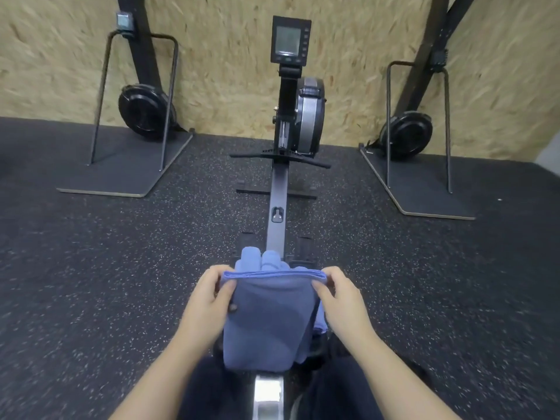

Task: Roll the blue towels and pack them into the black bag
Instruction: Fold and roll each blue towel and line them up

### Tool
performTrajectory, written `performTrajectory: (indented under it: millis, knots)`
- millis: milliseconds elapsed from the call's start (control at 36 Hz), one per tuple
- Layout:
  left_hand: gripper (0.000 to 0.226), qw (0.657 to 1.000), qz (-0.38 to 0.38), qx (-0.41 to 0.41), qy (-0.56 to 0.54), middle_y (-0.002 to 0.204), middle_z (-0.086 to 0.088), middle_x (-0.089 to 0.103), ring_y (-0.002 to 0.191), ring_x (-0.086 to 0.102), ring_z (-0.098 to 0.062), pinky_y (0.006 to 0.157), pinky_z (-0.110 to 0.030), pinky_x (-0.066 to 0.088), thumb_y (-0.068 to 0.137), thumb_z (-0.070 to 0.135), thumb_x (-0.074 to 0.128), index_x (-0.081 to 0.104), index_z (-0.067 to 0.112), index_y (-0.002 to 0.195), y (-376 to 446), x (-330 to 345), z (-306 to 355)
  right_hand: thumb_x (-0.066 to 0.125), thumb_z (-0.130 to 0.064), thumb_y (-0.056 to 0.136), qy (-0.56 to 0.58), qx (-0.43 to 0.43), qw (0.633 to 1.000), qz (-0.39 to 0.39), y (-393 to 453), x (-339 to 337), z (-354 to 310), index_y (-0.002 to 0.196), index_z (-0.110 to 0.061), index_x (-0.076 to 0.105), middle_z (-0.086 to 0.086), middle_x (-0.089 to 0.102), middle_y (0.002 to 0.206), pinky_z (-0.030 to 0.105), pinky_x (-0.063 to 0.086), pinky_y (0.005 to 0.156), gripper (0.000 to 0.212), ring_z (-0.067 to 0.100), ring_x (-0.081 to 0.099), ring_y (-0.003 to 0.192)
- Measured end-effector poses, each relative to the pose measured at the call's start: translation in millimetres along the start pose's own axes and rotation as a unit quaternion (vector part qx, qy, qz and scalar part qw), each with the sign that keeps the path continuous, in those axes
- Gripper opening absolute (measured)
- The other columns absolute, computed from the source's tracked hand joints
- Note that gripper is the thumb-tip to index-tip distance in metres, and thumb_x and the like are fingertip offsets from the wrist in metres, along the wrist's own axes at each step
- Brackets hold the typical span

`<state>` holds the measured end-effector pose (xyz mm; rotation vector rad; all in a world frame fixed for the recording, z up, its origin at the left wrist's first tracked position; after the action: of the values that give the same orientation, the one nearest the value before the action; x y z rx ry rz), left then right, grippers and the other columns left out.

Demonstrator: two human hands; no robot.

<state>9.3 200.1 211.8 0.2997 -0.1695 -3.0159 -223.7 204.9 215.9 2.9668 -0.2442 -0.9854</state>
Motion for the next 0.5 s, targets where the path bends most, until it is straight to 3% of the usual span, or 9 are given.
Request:
performTrajectory:
  millis: [139,278,333,417,500]
  knots:
    - [0.039,1.0,-0.026,-0.002,-0.014,0.076,0.028,0.054,0.068,0.051,0.006,0.067,-0.031,0.057,0.102,0.015,0.039,0.049,0.048,0.084,26,0,-5,0.045,-0.035,0.098,0.052,0.018,0.998,-0.01,27,14,-7,0.089,-0.042,0.043,-0.011,0.063,0.087,0.047,0.055,0.078,0.011,0.013,0.061,0.085]
    - [0.043,1.0,-0.021,0.004,-0.013,0.084,0.027,0.056,0.076,0.053,0.001,0.065,-0.03,0.057,0.101,0.015,0.041,0.051,0.054,0.084,50,-2,-8,0.042,-0.033,0.099,0.076,0.024,0.997,-0.006,46,25,-8,0.091,-0.045,0.04,-0.008,0.062,0.087,0.051,0.055,0.076,0.015,0.017,0.063,0.078]
    - [0.039,0.999,-0.02,0.0,-0.027,0.083,0.022,0.059,0.076,0.056,0.0,0.066,-0.034,0.058,0.101,0.016,0.042,0.054,0.05,0.087,59,-3,-10,0.041,-0.033,0.1,0.075,0.025,0.997,-0.003,54,27,-8,0.091,-0.046,0.04,-0.008,0.062,0.087,0.051,0.055,0.076,0.016,0.017,0.063,0.078]
    - [0.021,0.999,-0.023,-0.01,-0.024,0.081,0.016,0.064,0.075,0.06,-0.004,0.071,-0.044,0.058,0.101,0.015,0.045,0.058,0.031,0.095,72,-5,-11,0.041,-0.036,0.099,0.063,0.018,0.998,0.003,66,30,-7,0.091,-0.047,0.039,-0.008,0.063,0.087,0.051,0.055,0.075,0.013,0.019,0.063,0.08]
    - [0.017,0.999,-0.036,-0.025,-0.032,0.078,0.015,0.067,0.074,0.062,-0.004,0.072,-0.041,0.059,0.099,0.011,0.048,0.06,0.022,0.094,85,-5,-12,0.041,-0.038,0.098,0.062,0.014,0.998,0.009,77,31,-7,0.093,-0.046,0.04,-0.005,0.063,0.086,0.053,0.055,0.074,0.01,0.023,0.062,0.081]
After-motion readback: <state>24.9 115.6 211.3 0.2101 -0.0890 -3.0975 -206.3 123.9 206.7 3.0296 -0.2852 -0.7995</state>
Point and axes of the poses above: each hand's wrist, its own y-axis towards the middle knuckle, its own x-axis out of the palm, z = x × y, the point moved 3 cm from there along y, towards the middle knuckle
